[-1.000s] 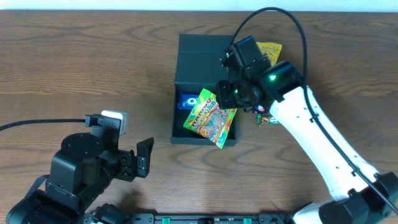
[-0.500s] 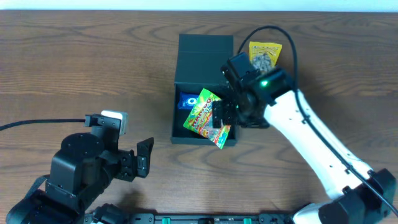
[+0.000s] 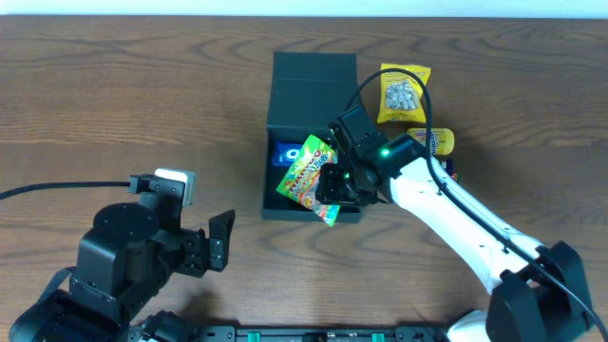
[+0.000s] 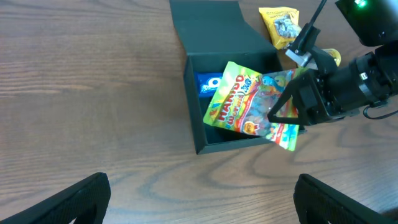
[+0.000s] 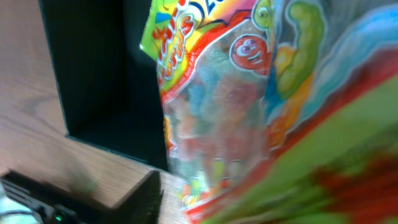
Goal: Pack container
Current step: 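Lower the Haribo bag into the box and release it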
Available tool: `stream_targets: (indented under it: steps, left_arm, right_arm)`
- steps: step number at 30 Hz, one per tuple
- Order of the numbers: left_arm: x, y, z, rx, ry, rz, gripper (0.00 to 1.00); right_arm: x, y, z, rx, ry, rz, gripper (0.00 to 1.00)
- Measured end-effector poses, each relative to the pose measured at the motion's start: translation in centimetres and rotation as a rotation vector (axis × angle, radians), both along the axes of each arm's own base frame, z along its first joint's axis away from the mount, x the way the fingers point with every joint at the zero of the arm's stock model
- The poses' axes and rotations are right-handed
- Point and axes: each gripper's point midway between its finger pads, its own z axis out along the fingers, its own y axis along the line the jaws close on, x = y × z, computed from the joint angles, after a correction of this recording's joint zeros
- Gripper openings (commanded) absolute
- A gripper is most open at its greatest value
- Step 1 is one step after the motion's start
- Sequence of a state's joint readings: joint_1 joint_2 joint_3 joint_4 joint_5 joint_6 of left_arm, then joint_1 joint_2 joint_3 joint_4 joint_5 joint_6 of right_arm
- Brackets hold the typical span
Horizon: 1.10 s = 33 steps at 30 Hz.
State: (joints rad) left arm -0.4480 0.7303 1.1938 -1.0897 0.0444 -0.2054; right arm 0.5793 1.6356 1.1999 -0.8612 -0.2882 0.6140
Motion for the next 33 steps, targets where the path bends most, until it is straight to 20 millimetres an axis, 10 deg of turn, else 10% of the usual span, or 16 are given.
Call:
stream_targets:
  steps: [4,33]
  left_arm:
    - [0.0,0.0,0.0,0.001,0.001,0.0,0.95]
    - [-0.1,0.0,-0.1,0.003,0.006,-0.001,0.95]
  right_arm:
    - [0.2,0.2,-1.0,-0.006,0.017,0.004,0.01]
    - [3.3,-0.6,-1.5,0.042,-0.26,0.535,0.01]
